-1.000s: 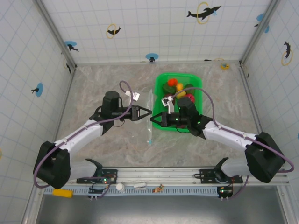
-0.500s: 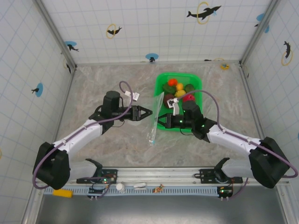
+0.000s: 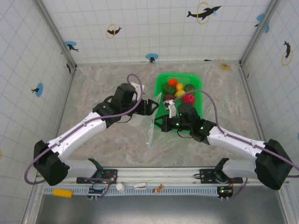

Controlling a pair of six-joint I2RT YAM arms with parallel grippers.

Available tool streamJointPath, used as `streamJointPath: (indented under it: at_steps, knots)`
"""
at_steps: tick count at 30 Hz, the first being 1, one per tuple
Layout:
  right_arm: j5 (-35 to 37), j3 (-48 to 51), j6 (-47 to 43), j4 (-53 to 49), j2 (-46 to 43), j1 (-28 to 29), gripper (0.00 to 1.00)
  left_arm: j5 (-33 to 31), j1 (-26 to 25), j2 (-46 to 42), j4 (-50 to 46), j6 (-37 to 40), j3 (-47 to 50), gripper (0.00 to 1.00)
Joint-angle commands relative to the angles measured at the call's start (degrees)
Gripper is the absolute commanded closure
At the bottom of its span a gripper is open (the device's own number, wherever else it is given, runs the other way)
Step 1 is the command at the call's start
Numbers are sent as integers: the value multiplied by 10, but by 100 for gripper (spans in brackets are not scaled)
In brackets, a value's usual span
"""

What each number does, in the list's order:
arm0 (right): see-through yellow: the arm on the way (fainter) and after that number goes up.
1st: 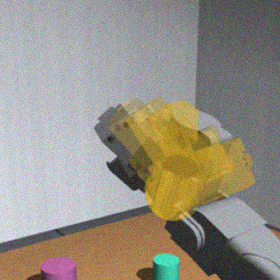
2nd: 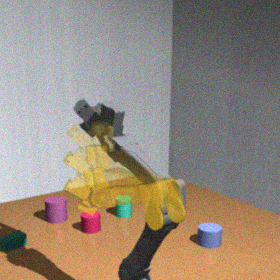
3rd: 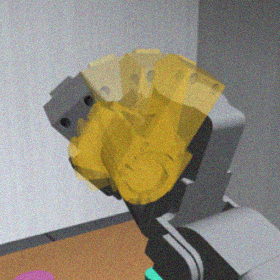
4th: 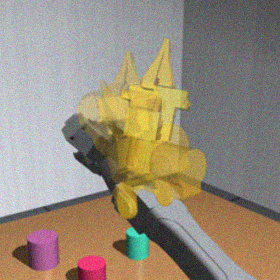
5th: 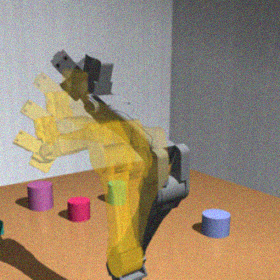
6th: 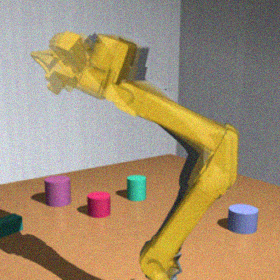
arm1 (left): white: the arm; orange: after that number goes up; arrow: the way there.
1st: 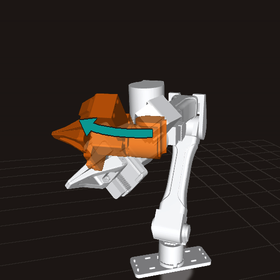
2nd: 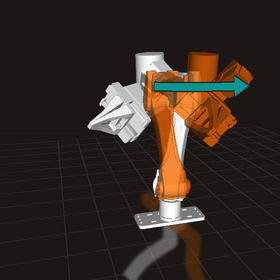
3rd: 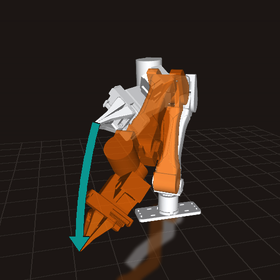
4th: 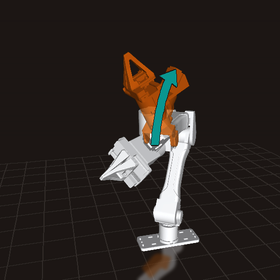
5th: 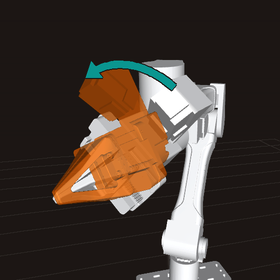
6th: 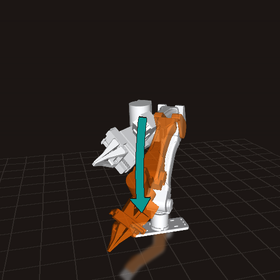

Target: Place the food in the zip-top bag and seal the zipper

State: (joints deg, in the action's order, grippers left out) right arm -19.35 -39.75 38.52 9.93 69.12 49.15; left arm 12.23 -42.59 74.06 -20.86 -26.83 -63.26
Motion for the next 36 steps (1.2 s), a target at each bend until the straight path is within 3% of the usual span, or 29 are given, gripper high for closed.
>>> streamJointPath:
  at_steps: [1, 6, 13, 36]
  knots:
    - [30, -25, -16, -15, -7, 4, 100, -103, -28, 29, -75, 12, -30, 24]
    - [40, -28, -19, -24, -13, 6, 100, -183, -58, 57, -120, 15, -62, 27]
    - [60, -29, -29, -38, -20, 7, 100, -208, -61, 50, -136, 12, -77, 31]
    - [102, -24, -31, -49, -25, 7, 100, -187, -78, 30, -153, 4, -46, 32]
